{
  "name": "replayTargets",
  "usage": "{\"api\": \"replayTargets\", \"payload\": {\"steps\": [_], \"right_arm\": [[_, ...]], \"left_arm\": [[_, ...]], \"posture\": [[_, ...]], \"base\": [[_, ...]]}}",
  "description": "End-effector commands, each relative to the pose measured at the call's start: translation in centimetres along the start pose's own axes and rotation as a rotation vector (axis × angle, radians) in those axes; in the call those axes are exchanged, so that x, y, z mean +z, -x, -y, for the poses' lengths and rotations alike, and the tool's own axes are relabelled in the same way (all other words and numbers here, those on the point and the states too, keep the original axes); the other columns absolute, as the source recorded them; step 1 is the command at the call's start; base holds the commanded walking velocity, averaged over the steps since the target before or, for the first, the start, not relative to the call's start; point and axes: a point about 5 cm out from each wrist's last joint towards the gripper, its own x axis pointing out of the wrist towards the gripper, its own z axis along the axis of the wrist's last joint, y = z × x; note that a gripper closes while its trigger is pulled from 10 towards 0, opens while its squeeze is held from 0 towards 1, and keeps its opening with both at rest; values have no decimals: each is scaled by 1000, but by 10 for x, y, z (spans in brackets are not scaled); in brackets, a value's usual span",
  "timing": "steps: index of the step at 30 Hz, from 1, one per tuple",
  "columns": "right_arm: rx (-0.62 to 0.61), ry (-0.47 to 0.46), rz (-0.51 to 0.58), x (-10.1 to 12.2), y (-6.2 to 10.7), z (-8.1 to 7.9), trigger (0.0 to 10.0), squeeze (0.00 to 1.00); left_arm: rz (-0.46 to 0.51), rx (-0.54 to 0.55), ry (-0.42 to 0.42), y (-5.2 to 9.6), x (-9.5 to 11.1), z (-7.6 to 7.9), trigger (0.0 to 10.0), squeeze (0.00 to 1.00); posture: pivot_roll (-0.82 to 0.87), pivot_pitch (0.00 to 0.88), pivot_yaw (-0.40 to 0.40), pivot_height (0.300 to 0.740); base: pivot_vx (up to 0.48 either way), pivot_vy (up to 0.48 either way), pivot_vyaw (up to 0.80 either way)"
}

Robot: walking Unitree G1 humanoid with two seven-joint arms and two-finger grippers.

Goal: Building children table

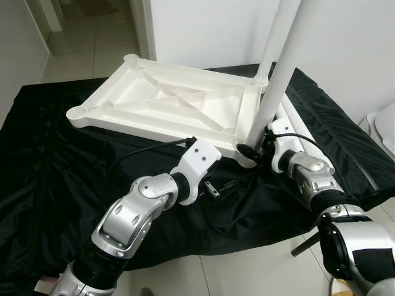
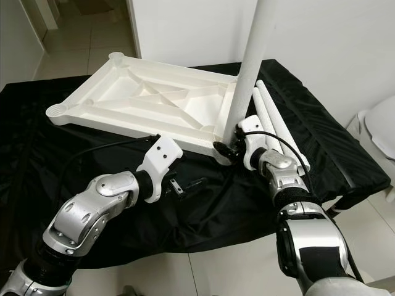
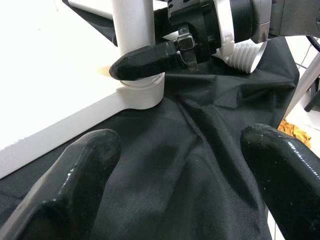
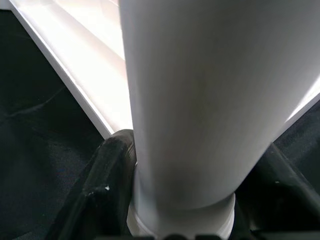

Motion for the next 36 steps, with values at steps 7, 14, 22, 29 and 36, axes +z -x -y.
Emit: {"api": "replayTargets", "payload": {"steps": [7,14,22,29,36], "right_arm": [[-20,-41,-47,-17,7,1,0,0],[-186,-105,-24,-21,7,5,0,0],[-370,-218,28,-21,0,-3,0,0],[-516,-263,55,-20,-9,-19,0,0],[-695,-299,61,-16,-22,-49,0,0]], "left_arm": [[0,-29,3,0,0,5,10000,0],[1,-34,3,0,0,6,10000,0],[-1,-41,6,0,-1,8,10000,0],[-3,-51,3,-1,-2,10,10000,0],[-1,-58,2,-2,-2,12,10000,0]], "posture": [[-73,33,11,740],[-73,31,4,740],[-78,25,1,740],[-82,21,2,740],[-81,11,-4,740]], "base": [[0,0,0],[0,0,0],[0,0,0],[0,0,0],[0,0,0]]}}
